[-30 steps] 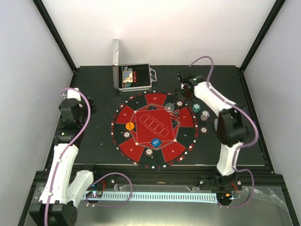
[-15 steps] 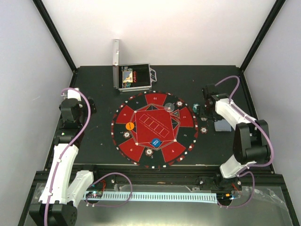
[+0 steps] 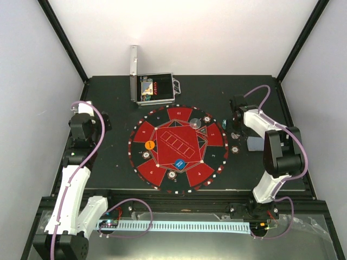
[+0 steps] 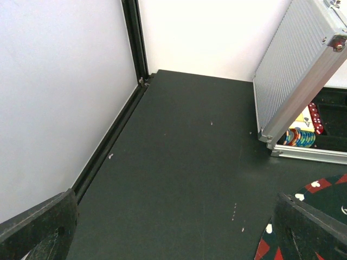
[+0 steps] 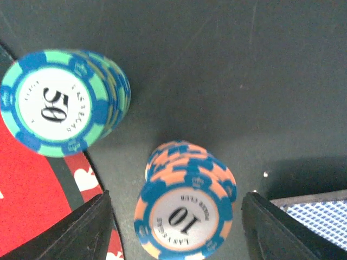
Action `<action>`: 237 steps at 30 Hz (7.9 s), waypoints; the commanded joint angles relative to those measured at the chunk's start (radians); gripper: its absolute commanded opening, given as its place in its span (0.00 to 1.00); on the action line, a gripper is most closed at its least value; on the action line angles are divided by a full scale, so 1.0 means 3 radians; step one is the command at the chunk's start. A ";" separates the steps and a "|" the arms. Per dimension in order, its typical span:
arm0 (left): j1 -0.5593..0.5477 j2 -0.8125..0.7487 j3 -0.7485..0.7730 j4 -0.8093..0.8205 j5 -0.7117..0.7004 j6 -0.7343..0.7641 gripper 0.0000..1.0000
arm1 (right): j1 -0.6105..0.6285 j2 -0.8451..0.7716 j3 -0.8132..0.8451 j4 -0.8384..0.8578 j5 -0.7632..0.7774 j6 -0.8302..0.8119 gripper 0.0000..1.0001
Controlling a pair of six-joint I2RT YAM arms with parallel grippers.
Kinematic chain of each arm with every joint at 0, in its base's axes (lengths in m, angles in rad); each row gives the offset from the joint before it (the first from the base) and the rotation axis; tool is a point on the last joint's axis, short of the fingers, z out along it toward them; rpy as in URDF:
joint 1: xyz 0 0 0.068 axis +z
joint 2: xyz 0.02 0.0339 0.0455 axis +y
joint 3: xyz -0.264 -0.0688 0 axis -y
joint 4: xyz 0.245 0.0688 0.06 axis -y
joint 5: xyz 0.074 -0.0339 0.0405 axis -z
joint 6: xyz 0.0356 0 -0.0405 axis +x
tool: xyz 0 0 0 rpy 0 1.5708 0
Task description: Distribute texas hold em gaming equipment
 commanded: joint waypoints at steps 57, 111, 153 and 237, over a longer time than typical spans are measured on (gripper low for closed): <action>-0.0014 -0.0030 0.0083 0.0062 0.0037 -0.0009 0.99 | 0.1612 -0.0800 -0.0283 -0.0430 -0.0090 0.0280 0.35; -0.0064 -0.0083 0.0074 0.0055 0.0022 -0.0011 0.99 | 0.2973 -0.1081 -0.0379 -0.0229 -0.0141 0.0075 0.86; -0.0064 -0.0046 0.0074 0.0067 0.0000 0.0004 0.99 | -0.0214 0.0238 0.0145 0.0211 -0.0127 -0.0048 0.65; 0.0049 0.0007 0.0108 -0.0020 -0.0318 0.0021 0.99 | 0.2882 0.2632 0.3999 -0.0912 -0.0551 0.0017 0.40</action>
